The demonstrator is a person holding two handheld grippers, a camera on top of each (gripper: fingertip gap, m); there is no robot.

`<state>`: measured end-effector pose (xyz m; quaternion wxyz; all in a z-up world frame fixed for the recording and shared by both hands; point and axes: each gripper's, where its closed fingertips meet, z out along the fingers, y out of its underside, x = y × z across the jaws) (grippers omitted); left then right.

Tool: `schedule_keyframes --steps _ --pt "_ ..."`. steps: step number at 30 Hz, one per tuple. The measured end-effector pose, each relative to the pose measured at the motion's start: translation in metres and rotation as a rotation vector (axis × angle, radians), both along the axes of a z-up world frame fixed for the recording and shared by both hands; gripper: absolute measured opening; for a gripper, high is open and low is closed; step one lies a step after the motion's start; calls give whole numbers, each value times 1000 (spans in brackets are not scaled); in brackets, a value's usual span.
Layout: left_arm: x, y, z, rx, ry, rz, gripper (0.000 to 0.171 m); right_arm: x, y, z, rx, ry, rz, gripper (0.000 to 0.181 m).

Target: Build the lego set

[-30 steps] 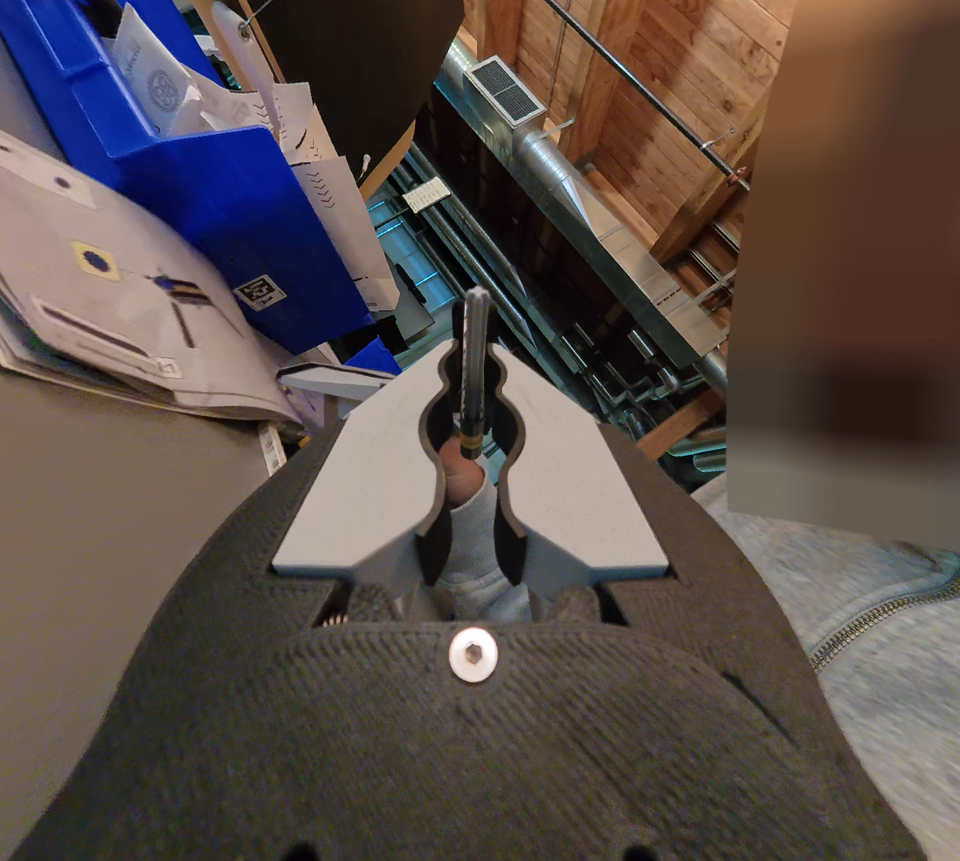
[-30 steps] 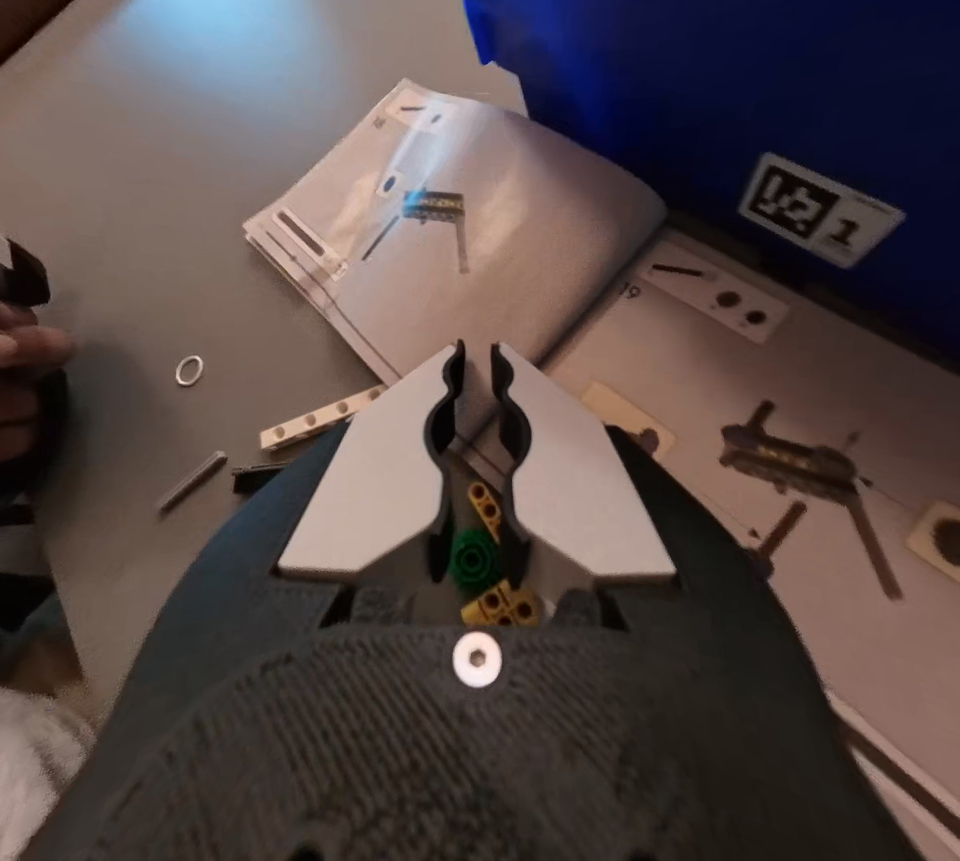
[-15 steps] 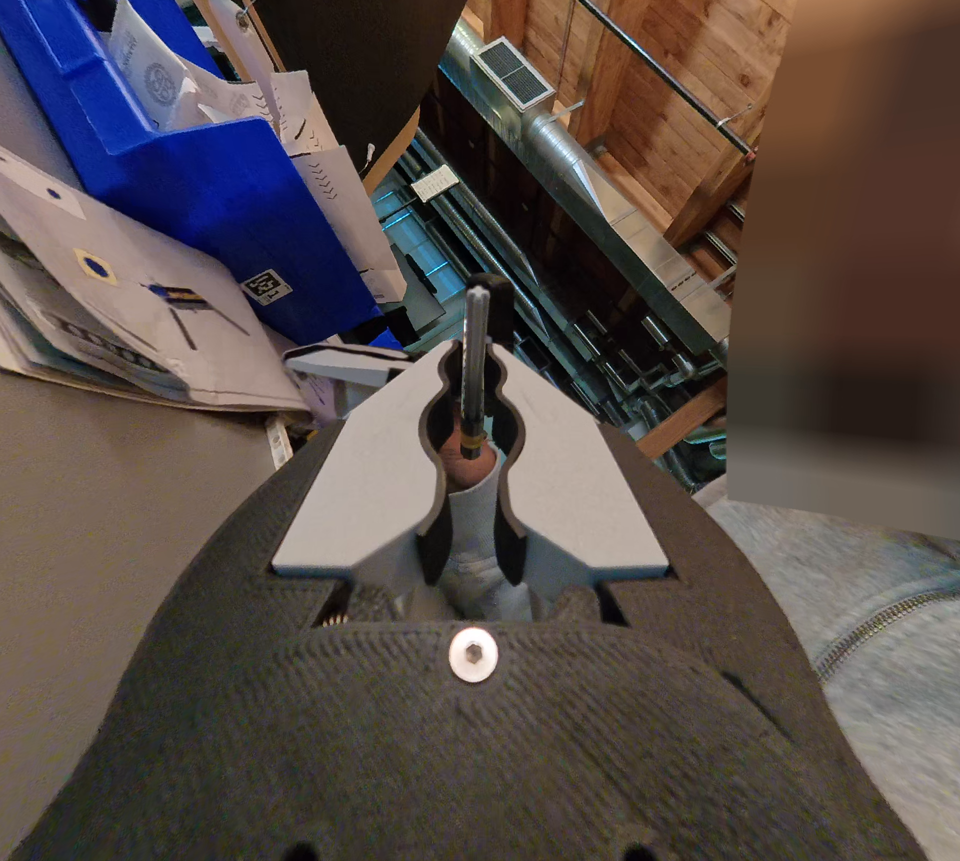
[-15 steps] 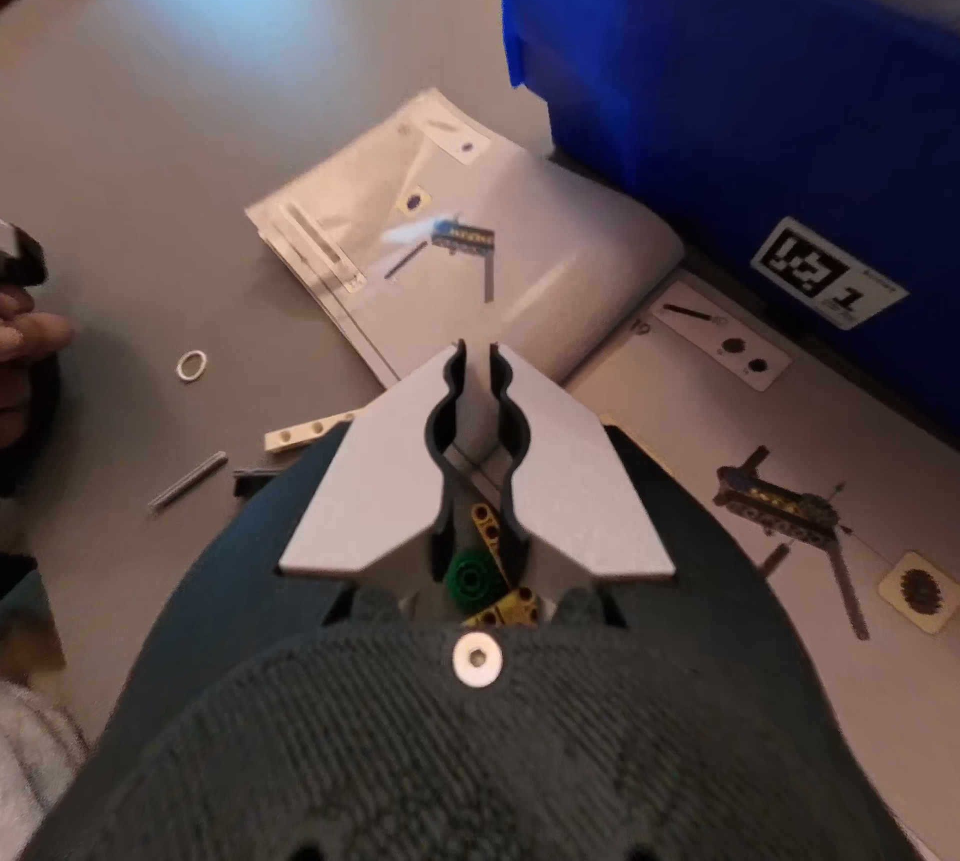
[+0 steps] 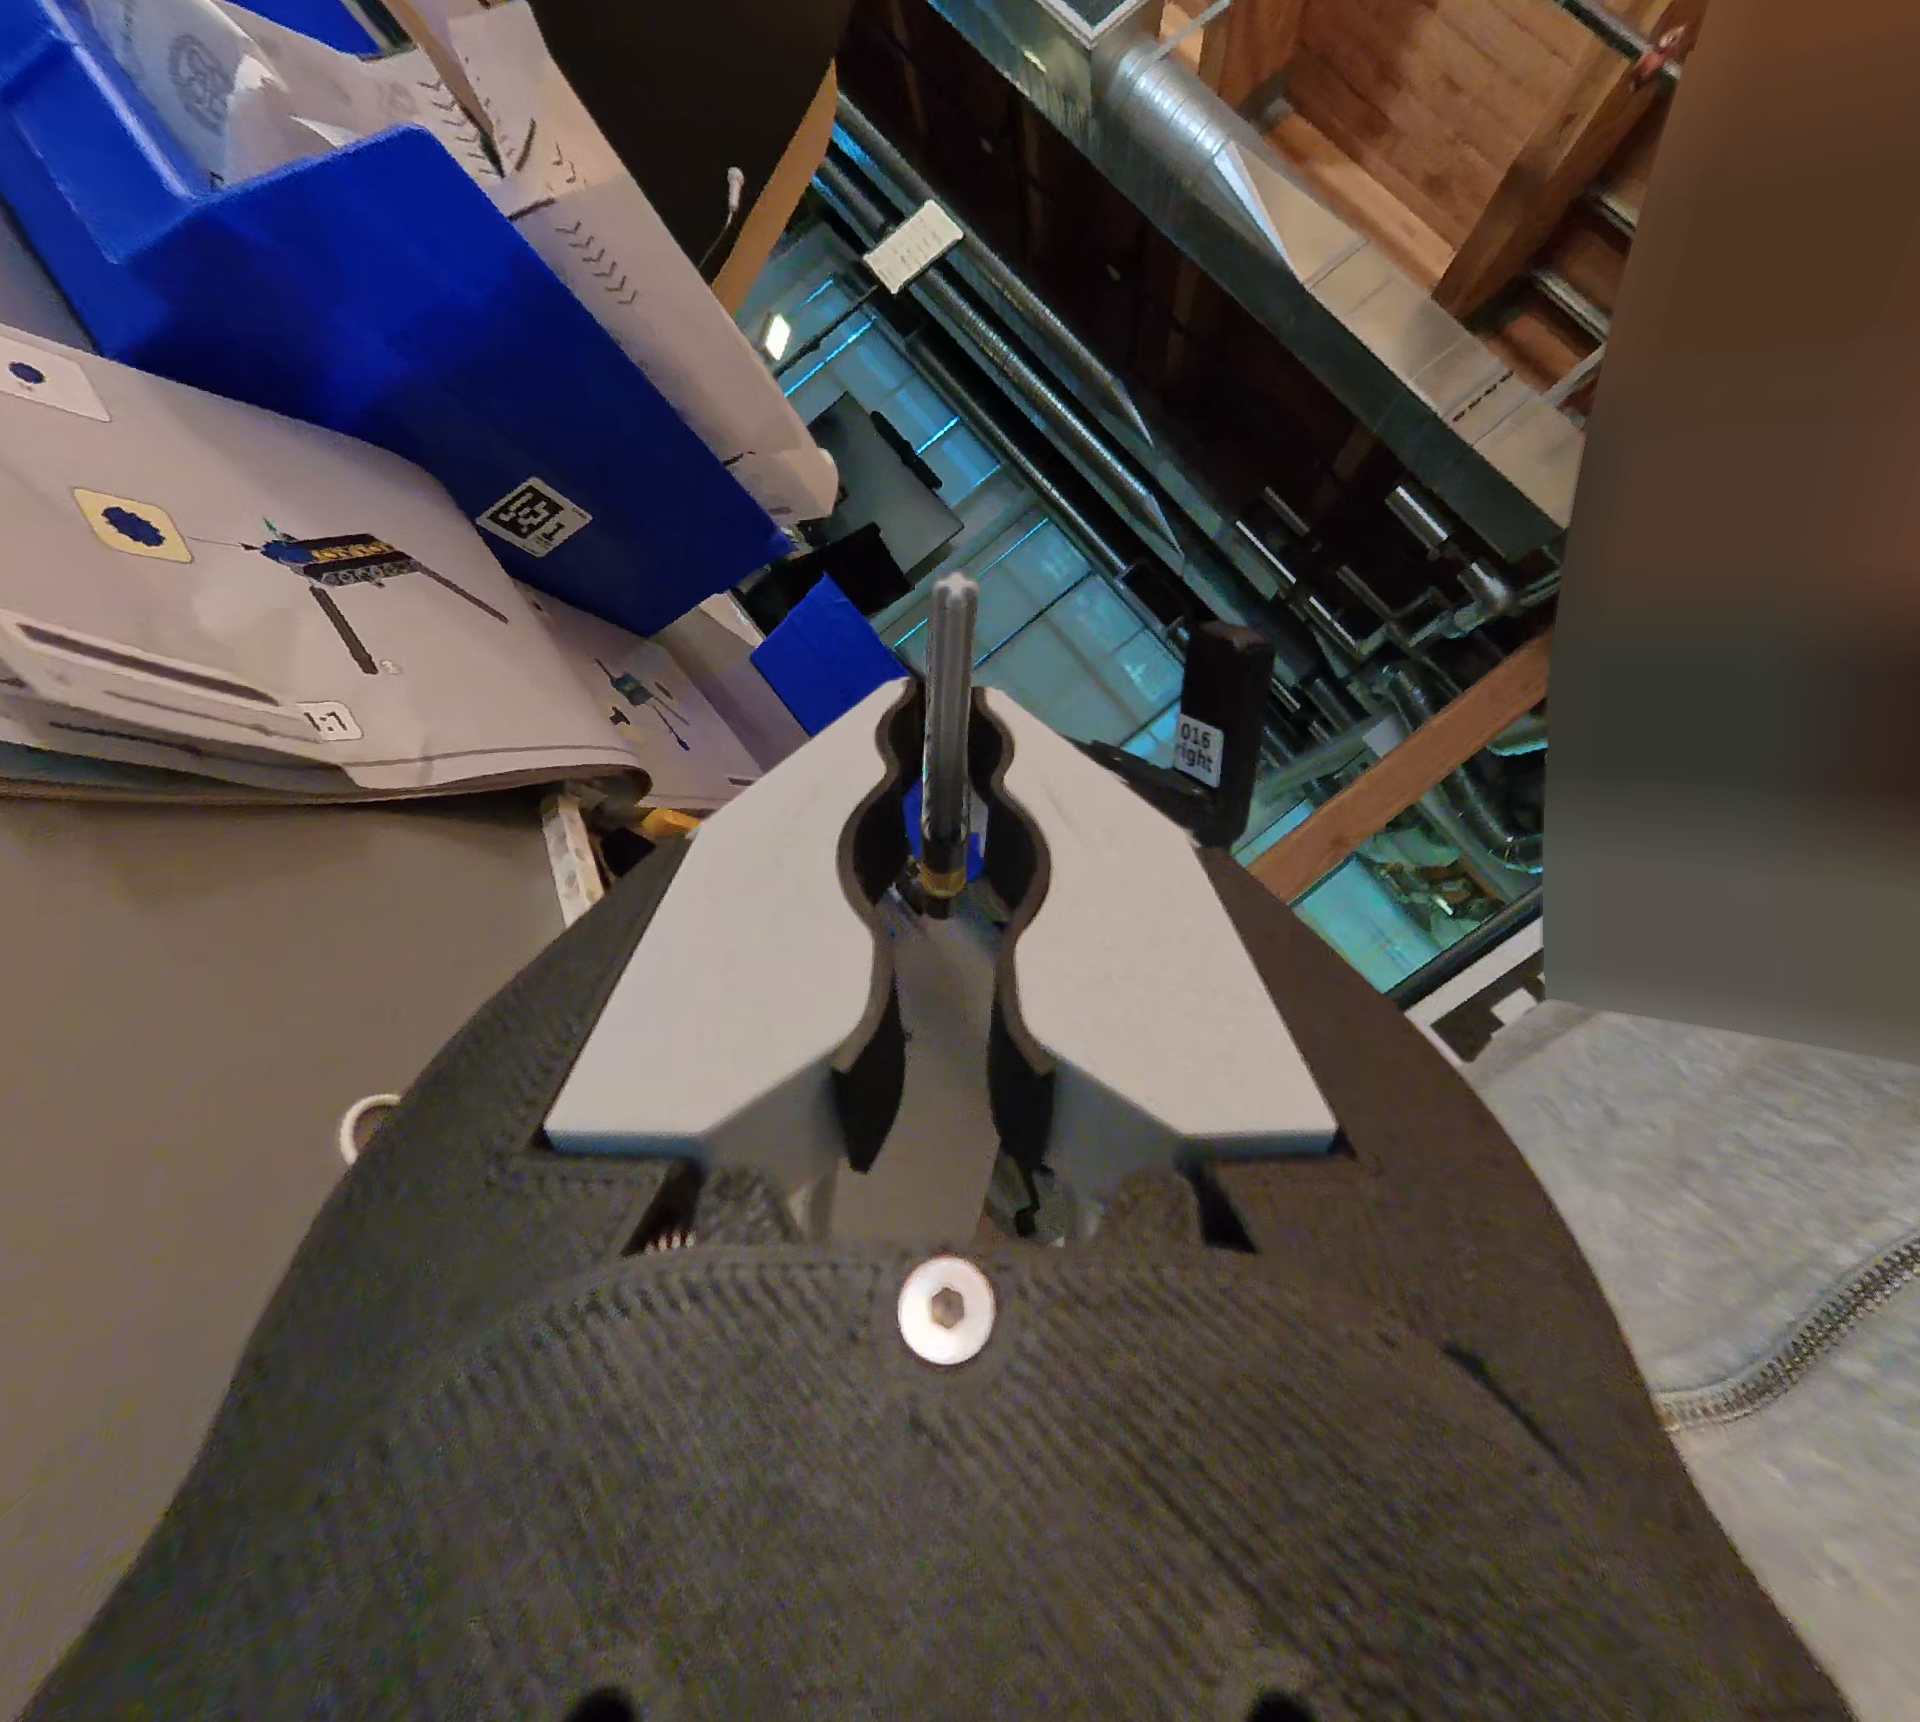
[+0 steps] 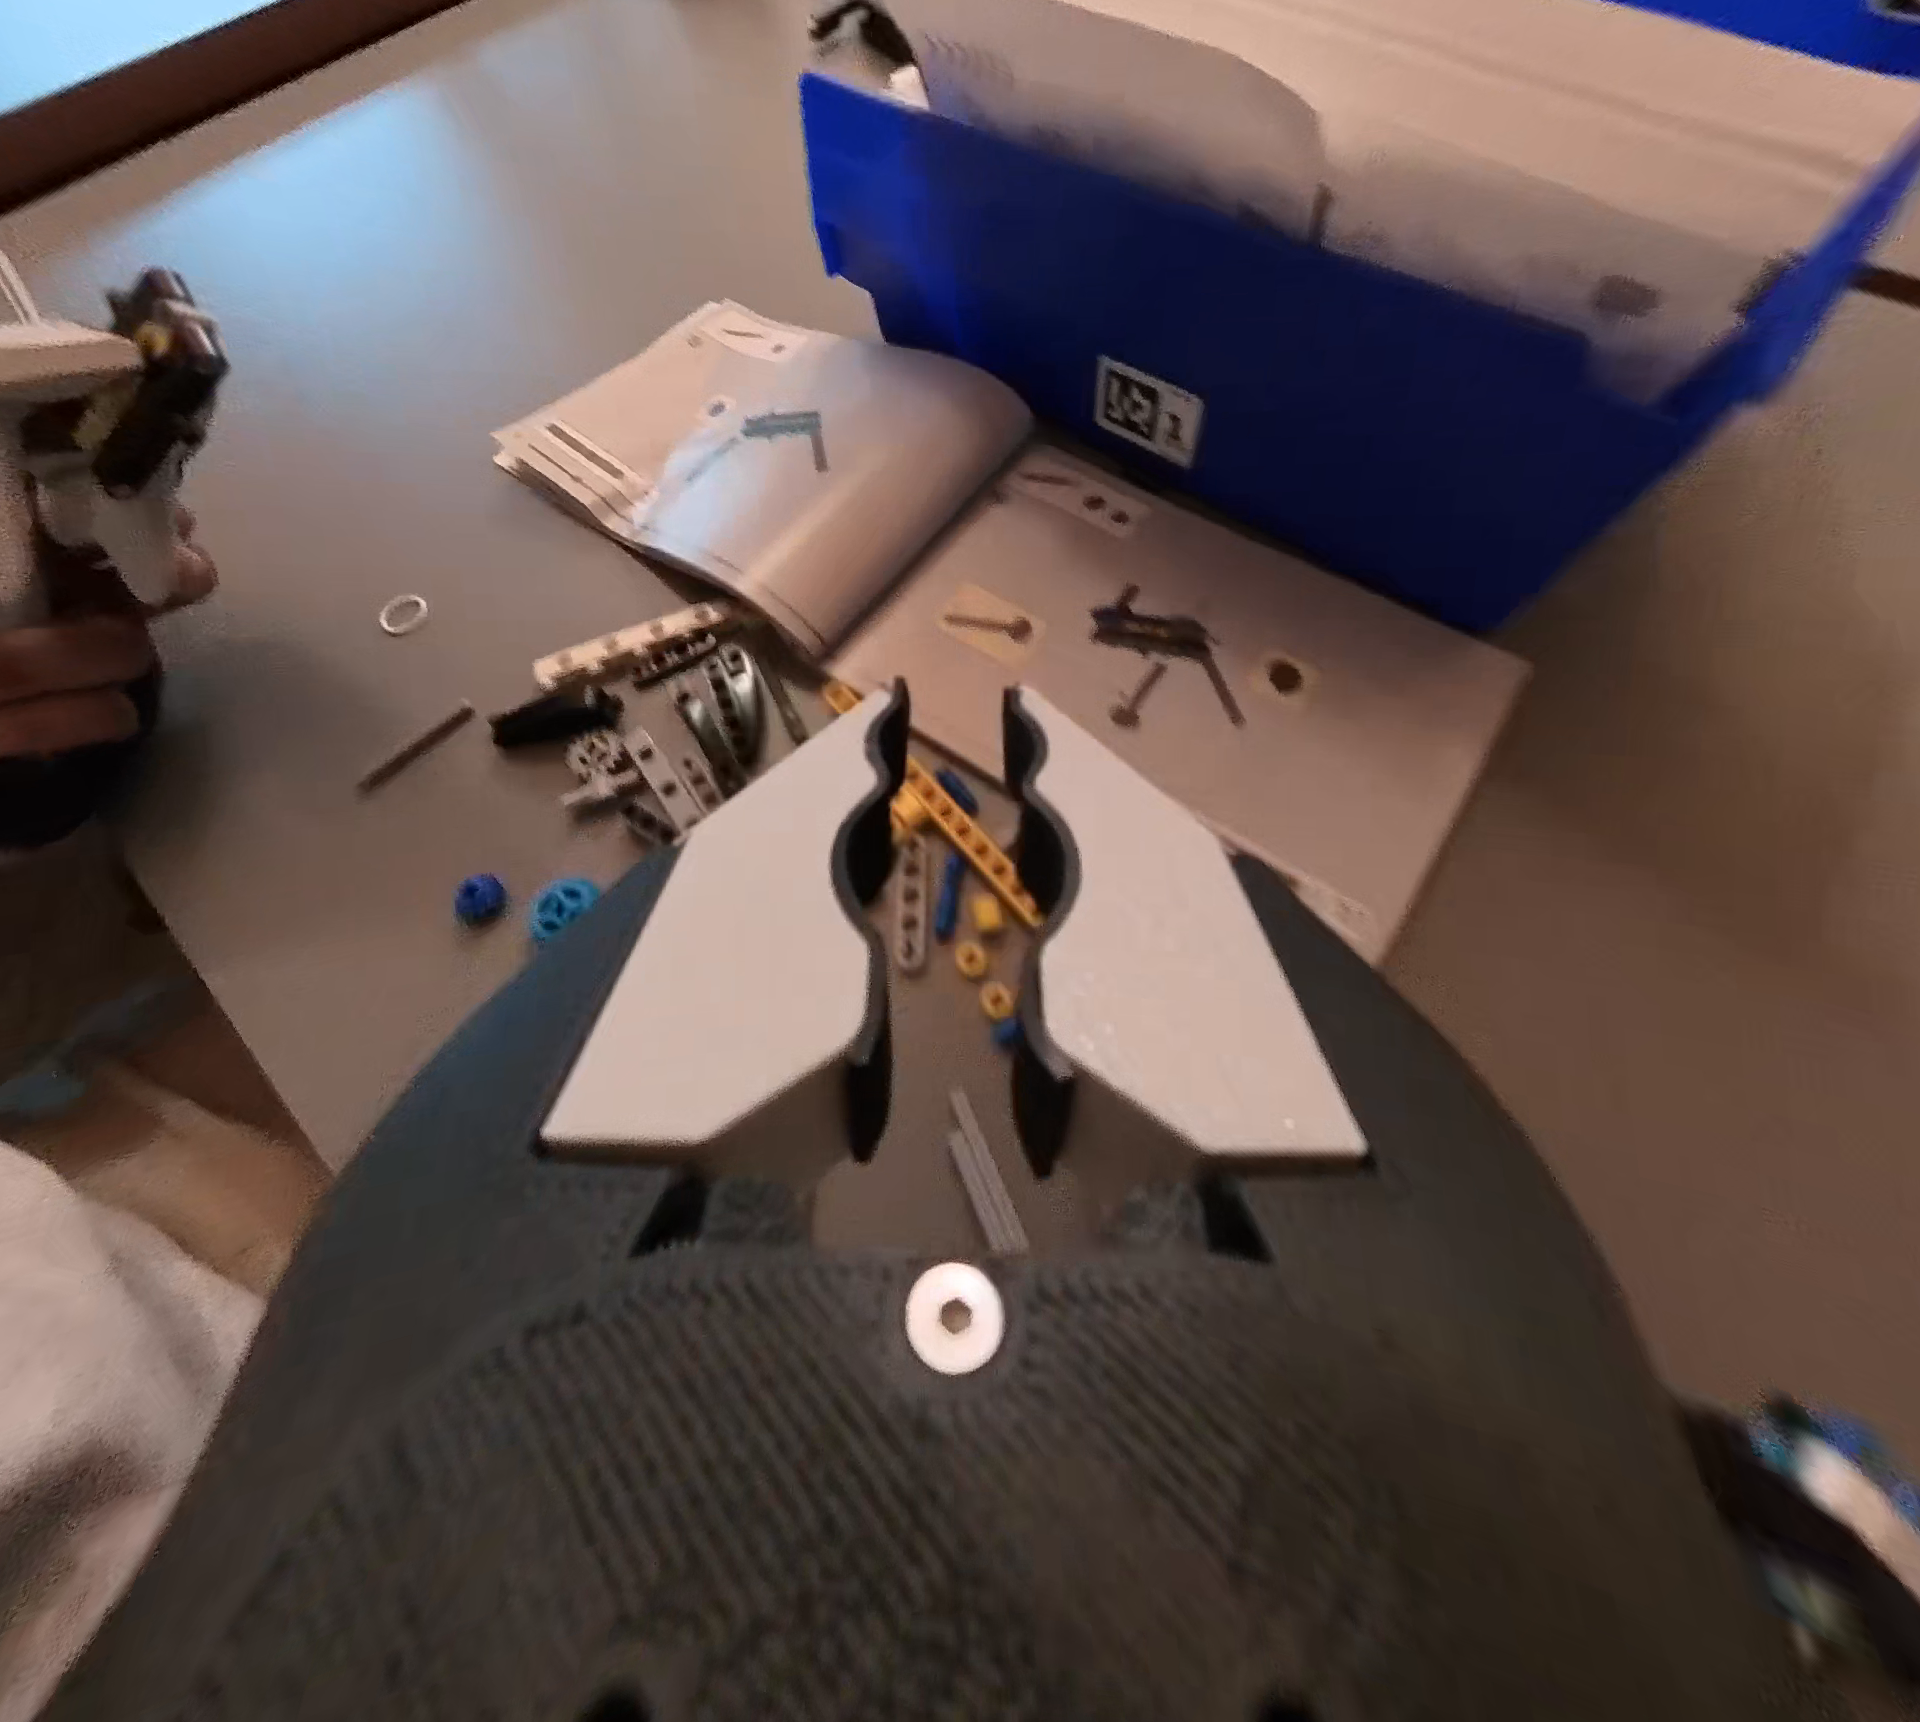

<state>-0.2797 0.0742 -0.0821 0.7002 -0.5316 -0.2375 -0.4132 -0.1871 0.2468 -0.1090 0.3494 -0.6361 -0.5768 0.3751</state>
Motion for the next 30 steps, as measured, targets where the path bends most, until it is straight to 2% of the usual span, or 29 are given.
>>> schedule_keyframes --steps 4,8,12,17,23,27,30 --pt "9 5 -1 -27 52 -13 5 38 9 -8 16 -15 -65 15" --pt "11 7 -2 -44 78 -7 6 54 10 -16 -27 -3 -91 16" --pt "2 2 1 -39 110 74 6 50 0 -15 -72 46 -65 17" --pt "-12 -9 7 -25 141 181 6 31 -27 5 -47 203 -3 14" --pt "-22 -17 10 -11 151 256 6 16 -65 -16 -49 130 111 17" --pt "-24 -19 10 -5 133 257 5 15 -61 -23 32 76 96 17" --pt "-23 -19 10 -4 130 252 5 13 -66 -26 5 53 126 17"
